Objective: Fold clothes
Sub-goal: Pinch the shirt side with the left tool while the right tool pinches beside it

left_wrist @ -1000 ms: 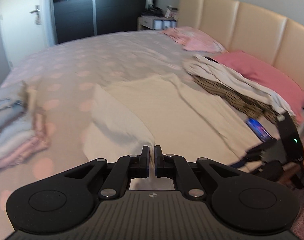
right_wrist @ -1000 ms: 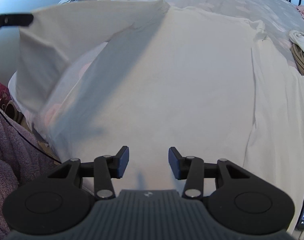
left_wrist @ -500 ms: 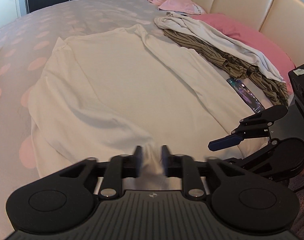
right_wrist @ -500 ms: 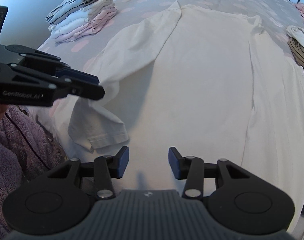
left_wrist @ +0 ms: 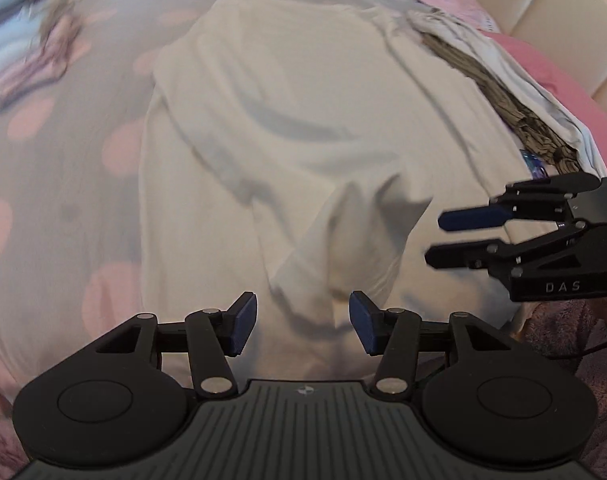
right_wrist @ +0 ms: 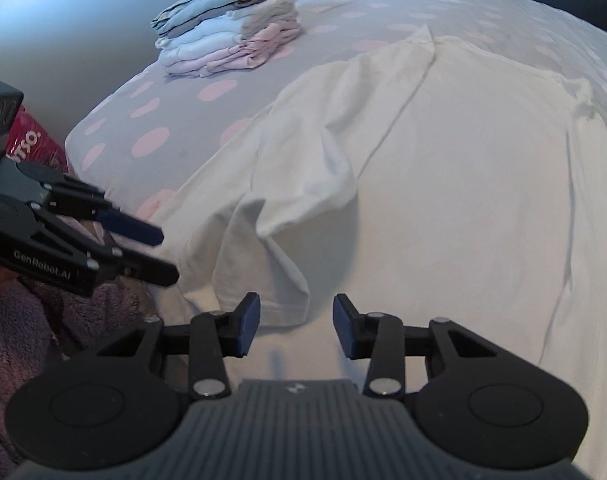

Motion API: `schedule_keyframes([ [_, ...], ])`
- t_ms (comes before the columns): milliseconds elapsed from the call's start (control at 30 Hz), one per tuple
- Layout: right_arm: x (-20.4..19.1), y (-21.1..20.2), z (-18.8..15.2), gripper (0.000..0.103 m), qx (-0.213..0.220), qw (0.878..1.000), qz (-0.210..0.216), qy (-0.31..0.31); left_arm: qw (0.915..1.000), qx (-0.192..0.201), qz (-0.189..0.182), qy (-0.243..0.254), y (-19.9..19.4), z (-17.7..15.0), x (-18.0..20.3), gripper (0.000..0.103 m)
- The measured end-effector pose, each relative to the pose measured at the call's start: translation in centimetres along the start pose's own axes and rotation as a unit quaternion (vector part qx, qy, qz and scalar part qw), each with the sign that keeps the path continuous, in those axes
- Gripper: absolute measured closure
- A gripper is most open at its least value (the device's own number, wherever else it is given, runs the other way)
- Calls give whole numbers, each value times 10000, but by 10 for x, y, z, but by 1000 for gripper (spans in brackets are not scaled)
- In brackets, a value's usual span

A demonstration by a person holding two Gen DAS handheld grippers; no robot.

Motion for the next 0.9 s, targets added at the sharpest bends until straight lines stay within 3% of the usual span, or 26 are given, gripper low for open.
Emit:
schedule_keyframes([
  [133, -8, 15, 6, 67, 75, 9987, 151, -487, 9997, -17, -179, -177, 15, -4, -2, 58],
  [200, -10, 20, 8, 90, 14, 9984, 280, -492, 9993, -17, -324, -196, 21, -4, -1, 80],
  [233, -9, 20, 8, 100, -33, 9987, 308, -412, 9992, 1, -364, -194, 21, -3, -1, 83],
  [300, -5, 15, 8, 101, -108, 9992, 366, -125, 9989, 41, -428, -180, 18, -1, -2, 95],
  [433, 1, -16, 6, 101, -164, 9948, 781, 628, 9956, 109, -910, -197, -11, 6, 0, 99],
  [533, 0, -32, -1, 101, -260, 9908, 964, 913, 9950, 15, -991, 112, -32, 11, 2, 100],
  [700, -14, -29, -27, 102, -761, 9858, 1124, 989, 9923, -638, -891, 569, -27, -4, 3, 100],
  [767, -23, -21, -38, 102, -1012, 9835, 1170, 933, 9901, -944, -843, 607, -16, -15, 0, 100],
  [900, -34, -5, -49, 102, -1233, 9822, 1136, 841, 9888, -1199, -711, 541, -4, -27, -9, 100],
])
Point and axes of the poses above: each gripper's, at about its wrist camera, not at the fingertips, and y roughly the way its jaws point, x to its right, z to its top, the point moved 5 cm from there along y, roughly the way its jaws point, and after that the axes turned 5 degrees about x, right-handed, at the moved point
